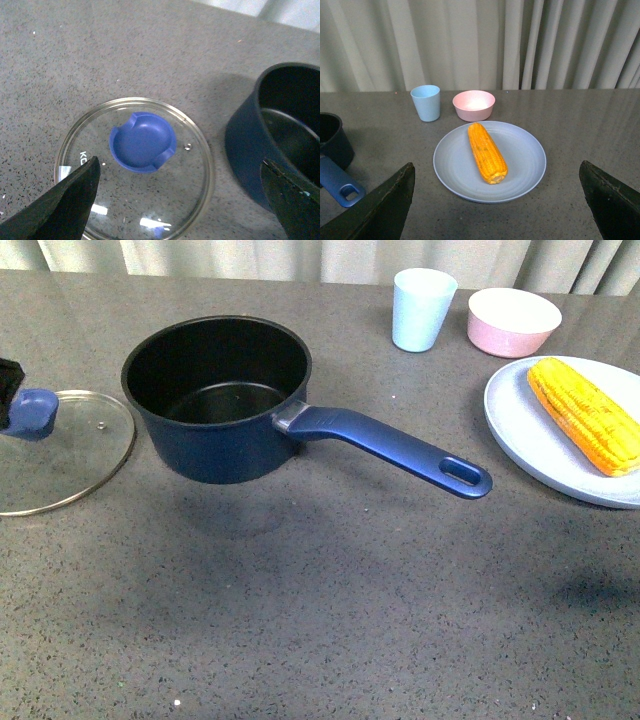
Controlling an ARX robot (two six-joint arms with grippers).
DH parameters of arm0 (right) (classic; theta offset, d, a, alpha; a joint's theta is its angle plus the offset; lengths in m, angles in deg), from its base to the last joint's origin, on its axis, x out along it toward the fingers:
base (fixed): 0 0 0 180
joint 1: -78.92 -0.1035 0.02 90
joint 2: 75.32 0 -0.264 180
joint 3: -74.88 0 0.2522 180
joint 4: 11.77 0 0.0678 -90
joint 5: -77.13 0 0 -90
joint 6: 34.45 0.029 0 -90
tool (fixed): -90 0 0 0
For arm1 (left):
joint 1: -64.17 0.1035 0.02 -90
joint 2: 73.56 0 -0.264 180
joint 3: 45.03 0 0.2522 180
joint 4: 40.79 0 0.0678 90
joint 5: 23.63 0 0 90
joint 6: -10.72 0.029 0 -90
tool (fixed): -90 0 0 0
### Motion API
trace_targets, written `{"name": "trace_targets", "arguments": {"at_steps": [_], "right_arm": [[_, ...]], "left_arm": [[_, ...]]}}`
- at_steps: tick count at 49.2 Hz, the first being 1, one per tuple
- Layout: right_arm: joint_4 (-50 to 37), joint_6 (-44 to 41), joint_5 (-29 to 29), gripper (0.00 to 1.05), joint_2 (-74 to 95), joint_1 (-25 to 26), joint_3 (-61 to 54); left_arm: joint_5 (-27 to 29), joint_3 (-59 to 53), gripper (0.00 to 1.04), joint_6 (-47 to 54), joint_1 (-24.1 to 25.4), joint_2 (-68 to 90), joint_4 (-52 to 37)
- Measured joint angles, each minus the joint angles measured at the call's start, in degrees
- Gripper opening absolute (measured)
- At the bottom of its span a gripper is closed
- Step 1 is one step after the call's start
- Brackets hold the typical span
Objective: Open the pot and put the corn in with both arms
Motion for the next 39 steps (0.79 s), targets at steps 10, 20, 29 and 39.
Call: {"name": "trace_targets", "arguments": {"at_steps": [10, 20, 29, 39], "right_arm": [[0.0, 0.0, 0.0, 0.96, 0.0, 0.0, 0.0], [0.0, 0.0, 0.0, 0.96, 0.0, 0.0, 0.0], [0.0, 0.0, 0.0, 0.96, 0.0, 0.0, 0.0], [0.0, 0.0, 0.0, 0.96, 0.0, 0.0, 0.0]], "left_arm": [[4.48, -7.67, 0.76, 5.81, -1.22, -12.5, -13.92], [5.01, -14.64, 0.37, 8.98, -1.42, -22.08, -12.85], [5.05, -18.21, 0.03, 9.35, -1.42, -30.93, -7.91], [5.09, -21.24, 0.02, 9.55, -1.42, -41.66, -0.13]]}}
